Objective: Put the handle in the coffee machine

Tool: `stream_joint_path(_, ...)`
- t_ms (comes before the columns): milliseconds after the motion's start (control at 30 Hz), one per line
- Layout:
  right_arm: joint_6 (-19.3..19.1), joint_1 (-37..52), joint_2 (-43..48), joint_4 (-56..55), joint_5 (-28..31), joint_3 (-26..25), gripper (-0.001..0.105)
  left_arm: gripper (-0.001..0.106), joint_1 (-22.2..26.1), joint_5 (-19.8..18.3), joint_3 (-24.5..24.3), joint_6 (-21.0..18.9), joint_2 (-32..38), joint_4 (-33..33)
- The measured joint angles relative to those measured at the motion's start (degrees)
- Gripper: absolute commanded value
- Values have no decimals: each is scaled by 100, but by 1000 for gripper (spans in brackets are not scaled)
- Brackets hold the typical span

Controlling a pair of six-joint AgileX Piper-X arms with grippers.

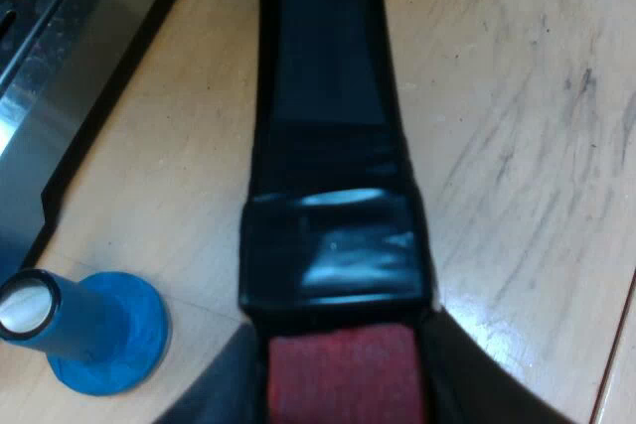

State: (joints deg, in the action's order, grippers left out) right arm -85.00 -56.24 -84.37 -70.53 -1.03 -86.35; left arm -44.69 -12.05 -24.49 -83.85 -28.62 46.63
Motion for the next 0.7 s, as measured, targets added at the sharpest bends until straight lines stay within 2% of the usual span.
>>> stream_joint_path(133, -48, 0, 0, 55, 103, -24, 86, 11, 0, -130, 0, 64, 0, 46)
stream_joint_path(200, -246, 0, 27, 115, 311, -40, 86, 11, -5, -266, 31, 132, -28, 146)
stream_joint_path(433, -410, 0, 94, 134, 523, -110, 86, 11, 82, -285, 27, 146, -32, 216)
stream_joint_path(533, -416, 0, 210, 134, 523, -126, 86, 11, 350, -345, 9, 146, -32, 308)
stream_joint_path(700, -416, 0, 459, 134, 523, -132, 86, 11, 980, -918, -145, 158, -32, 678)
